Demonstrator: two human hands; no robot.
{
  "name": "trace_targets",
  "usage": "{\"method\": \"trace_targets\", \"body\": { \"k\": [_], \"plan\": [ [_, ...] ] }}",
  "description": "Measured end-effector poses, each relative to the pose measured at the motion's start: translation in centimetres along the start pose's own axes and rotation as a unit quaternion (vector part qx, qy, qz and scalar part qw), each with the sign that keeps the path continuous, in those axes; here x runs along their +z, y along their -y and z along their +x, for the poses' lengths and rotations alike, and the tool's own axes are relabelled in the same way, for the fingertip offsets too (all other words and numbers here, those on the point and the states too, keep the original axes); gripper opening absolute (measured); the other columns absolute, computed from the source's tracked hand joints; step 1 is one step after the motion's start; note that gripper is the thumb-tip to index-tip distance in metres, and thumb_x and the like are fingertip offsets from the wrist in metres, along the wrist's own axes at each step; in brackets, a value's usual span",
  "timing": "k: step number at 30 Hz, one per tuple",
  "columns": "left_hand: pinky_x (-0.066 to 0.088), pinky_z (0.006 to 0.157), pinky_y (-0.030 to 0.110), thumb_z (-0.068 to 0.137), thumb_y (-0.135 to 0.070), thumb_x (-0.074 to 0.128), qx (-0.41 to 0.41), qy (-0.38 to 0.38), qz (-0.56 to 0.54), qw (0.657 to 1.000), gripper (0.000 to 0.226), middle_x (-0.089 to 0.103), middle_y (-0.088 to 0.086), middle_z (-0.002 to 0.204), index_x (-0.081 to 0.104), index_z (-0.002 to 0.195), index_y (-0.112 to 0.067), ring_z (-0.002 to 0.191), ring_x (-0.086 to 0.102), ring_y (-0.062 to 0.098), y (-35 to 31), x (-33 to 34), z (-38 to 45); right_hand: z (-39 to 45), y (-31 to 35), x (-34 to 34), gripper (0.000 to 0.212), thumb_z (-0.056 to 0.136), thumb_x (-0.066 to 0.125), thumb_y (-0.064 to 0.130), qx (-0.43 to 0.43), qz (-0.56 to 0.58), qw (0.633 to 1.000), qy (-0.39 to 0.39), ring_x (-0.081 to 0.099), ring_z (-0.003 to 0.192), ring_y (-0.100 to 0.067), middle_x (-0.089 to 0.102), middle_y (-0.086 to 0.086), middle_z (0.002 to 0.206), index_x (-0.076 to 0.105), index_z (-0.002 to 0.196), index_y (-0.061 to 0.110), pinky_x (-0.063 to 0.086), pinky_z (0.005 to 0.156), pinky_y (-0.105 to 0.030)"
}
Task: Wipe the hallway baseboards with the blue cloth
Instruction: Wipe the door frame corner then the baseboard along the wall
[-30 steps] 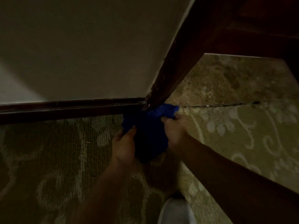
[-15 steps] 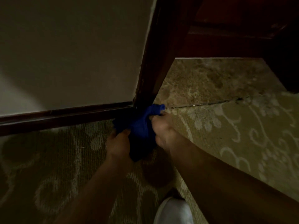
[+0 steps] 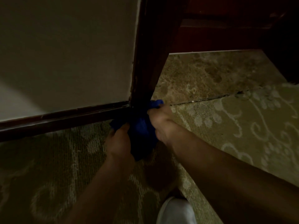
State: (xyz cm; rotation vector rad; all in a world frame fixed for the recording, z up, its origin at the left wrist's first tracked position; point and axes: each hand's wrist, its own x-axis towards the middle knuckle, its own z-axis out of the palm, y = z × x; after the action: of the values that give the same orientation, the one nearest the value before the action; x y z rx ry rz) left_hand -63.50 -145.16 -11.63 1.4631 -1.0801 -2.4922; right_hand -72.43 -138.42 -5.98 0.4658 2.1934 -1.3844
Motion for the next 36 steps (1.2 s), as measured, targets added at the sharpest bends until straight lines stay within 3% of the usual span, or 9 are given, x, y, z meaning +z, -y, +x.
{"method": "trace_targets", "body": {
  "k": [3, 5, 10, 18, 22, 24, 28, 31, 36],
  "plan": [
    [0.045, 0.105, 0.041, 0.086, -0.034, 0.066, 0.03, 0.031, -0.006, 0.999, 0.059, 0.06, 0.006, 0.135, 0.05, 0.141, -0.017, 0.119, 0.06, 0.026, -2.5, 1.8, -2.0, -0.6, 2.0, -1.1, 0.003, 0.08, 0.058, 0.02, -0.065, 0.057, 0.992, -0.095, 0.066, 0.086, -0.03, 0.067, -0.008, 0.087, 0.06, 0.078, 0.018, 0.057, 0.08, -0.042],
    [0.044, 0.105, 0.038, 0.092, -0.024, 0.063, 0.059, 0.025, -0.005, 0.998, 0.055, 0.058, 0.004, 0.137, 0.047, 0.143, -0.018, 0.121, 0.058, 0.024, -2.7, 2.2, -1.4, -0.7, 2.3, -1.6, 0.013, 0.081, 0.057, 0.02, -0.085, 0.084, 0.986, -0.117, 0.065, 0.081, -0.028, 0.063, -0.004, 0.079, 0.052, 0.069, 0.022, 0.055, 0.075, -0.04],
    [0.046, 0.104, 0.045, 0.091, -0.02, 0.064, 0.004, -0.012, -0.004, 1.0, 0.056, 0.054, 0.01, 0.14, 0.046, 0.144, -0.012, 0.125, 0.054, 0.033, -2.3, 1.4, -1.5, -0.3, -0.5, -0.4, 0.016, 0.092, 0.05, 0.009, 0.048, 0.058, 0.995, 0.057, 0.063, 0.1, -0.031, 0.065, -0.012, 0.111, 0.059, 0.101, 0.019, 0.053, 0.093, -0.048],
    [0.05, 0.098, 0.046, 0.09, -0.029, 0.064, 0.019, 0.026, -0.002, 0.999, 0.048, 0.064, 0.007, 0.129, 0.057, 0.135, -0.018, 0.114, 0.063, 0.028, -1.8, 0.0, -1.1, -0.6, 0.0, -1.4, 0.019, 0.081, 0.055, 0.012, -0.13, 0.147, 0.979, -0.053, 0.062, 0.071, -0.025, 0.061, -0.007, 0.071, 0.053, 0.064, 0.019, 0.051, 0.065, -0.038],
    [0.05, 0.077, 0.035, 0.096, -0.027, 0.056, -0.033, -0.015, 0.041, 0.998, 0.05, 0.055, 0.009, 0.14, 0.046, 0.145, -0.02, 0.121, 0.056, 0.034, -1.8, 1.1, -0.5, 0.6, -2.4, 0.0, 0.018, 0.085, 0.054, 0.015, -0.005, 0.109, 0.994, 0.007, 0.065, 0.096, -0.034, 0.068, -0.011, 0.104, 0.063, 0.101, 0.015, 0.054, 0.089, -0.048],
    [0.051, 0.084, 0.039, 0.095, -0.027, 0.059, -0.043, -0.03, 0.036, 0.998, 0.05, 0.057, 0.01, 0.138, 0.048, 0.143, -0.019, 0.118, 0.058, 0.035, -1.9, 1.1, -0.2, 0.8, -2.1, 0.2, 0.022, 0.088, 0.054, 0.012, 0.038, 0.111, 0.992, 0.038, 0.063, 0.102, -0.033, 0.066, -0.013, 0.112, 0.062, 0.107, 0.018, 0.051, 0.094, -0.05],
    [0.048, 0.098, 0.043, 0.092, -0.028, 0.064, -0.015, 0.001, 0.035, 0.999, 0.052, 0.059, 0.006, 0.136, 0.05, 0.142, -0.02, 0.121, 0.059, 0.031, -1.9, 0.6, -1.3, 0.3, 0.3, -2.0, 0.02, 0.083, 0.056, 0.001, 0.012, 0.196, 0.98, 0.029, 0.066, 0.087, -0.032, 0.067, -0.018, 0.099, 0.062, 0.102, 0.002, 0.057, 0.071, -0.039],
    [0.044, 0.106, 0.049, 0.089, -0.025, 0.068, 0.042, 0.037, -0.004, 0.998, 0.058, 0.059, 0.001, 0.138, 0.048, 0.143, -0.024, 0.123, 0.059, 0.026, -1.1, 0.1, -2.5, -0.4, 0.3, -3.3, 0.016, 0.083, 0.052, -0.002, -0.054, 0.27, 0.96, 0.057, 0.06, 0.071, -0.026, 0.06, -0.016, 0.083, 0.061, 0.093, 0.007, 0.051, 0.06, -0.032],
    [0.05, 0.099, 0.055, 0.087, -0.028, 0.063, -0.05, -0.006, -0.011, 0.999, 0.053, 0.061, 0.011, 0.135, 0.054, 0.138, -0.023, 0.115, 0.063, 0.036, 0.7, -0.5, -1.4, 0.6, -3.2, -1.1, 0.013, 0.091, 0.051, 0.006, -0.065, 0.046, 0.995, 0.055, 0.066, 0.093, -0.031, 0.068, -0.016, 0.103, 0.058, 0.089, 0.017, 0.054, 0.088, -0.047]
  ]
}}
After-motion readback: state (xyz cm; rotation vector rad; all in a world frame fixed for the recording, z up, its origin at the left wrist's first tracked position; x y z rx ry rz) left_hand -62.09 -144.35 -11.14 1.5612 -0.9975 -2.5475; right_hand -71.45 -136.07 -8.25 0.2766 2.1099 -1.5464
